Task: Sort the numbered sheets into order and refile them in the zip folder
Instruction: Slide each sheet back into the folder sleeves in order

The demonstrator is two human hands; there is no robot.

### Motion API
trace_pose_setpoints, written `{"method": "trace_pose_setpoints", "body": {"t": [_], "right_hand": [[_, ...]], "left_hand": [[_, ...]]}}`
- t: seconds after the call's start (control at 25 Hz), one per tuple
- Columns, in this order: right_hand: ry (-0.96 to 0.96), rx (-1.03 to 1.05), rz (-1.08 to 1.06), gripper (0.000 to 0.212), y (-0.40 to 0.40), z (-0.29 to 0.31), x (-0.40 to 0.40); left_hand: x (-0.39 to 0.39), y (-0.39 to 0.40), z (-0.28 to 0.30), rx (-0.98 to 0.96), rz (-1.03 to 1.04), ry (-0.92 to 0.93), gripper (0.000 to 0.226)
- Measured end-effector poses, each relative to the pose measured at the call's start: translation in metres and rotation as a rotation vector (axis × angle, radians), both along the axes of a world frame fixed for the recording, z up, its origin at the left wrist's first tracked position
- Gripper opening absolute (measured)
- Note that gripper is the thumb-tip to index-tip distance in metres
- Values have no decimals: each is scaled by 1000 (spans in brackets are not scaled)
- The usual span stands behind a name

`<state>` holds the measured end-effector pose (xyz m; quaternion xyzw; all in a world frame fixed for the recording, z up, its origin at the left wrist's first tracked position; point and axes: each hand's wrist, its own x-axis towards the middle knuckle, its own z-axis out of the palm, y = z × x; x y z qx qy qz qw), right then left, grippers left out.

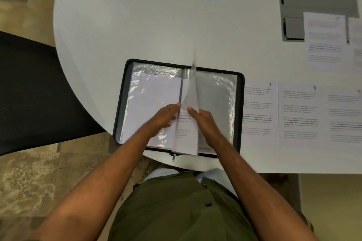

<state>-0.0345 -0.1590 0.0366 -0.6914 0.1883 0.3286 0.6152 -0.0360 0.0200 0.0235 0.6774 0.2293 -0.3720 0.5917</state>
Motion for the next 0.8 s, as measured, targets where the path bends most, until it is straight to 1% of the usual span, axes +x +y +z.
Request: {"method": "trace_pose_setpoints", "body": {"t": [0.08,0.12,0.2,0.24,0.28,0.36,0.44,0.48,0.52,0.6,0.72,0.8], "right_hand": [[9,64,47,22,23,-2,-2],[19,100,94,31,33,-2,-3],[46,125,195,67,51,-4,-4],[61,122,250,76,57,-5,-4],[73,125,308,76,64,-6,-5],[86,120,448,70,71,-8,-4],[92,117,568,69,75,-13,-5],[91,111,600,65,77,-16,-7],[82,88,627,60,78,-20,-8],[70,35,676,59,78,-30,-12],[52,-42,725,64,78,-46,-17],[2,-111,793,63,77,-55,-19]], "left_hand": [[-1,15,8,-46,74,16,45],[-2,23,9,-59,116,22,45],[-3,39,11,-77,218,35,49],[-4,48,9,-74,260,41,55],[-6,57,6,-67,289,48,62],[-12,73,-1,-47,310,63,77],[-18,86,-9,-44,335,68,82],[-20,90,-11,-38,352,73,84],[-22,93,-13,-32,366,82,83],[-25,92,-10,21,380,82,70],[-32,92,-18,278,343,29,54],[-38,98,-32,479,283,-24,45]]}}
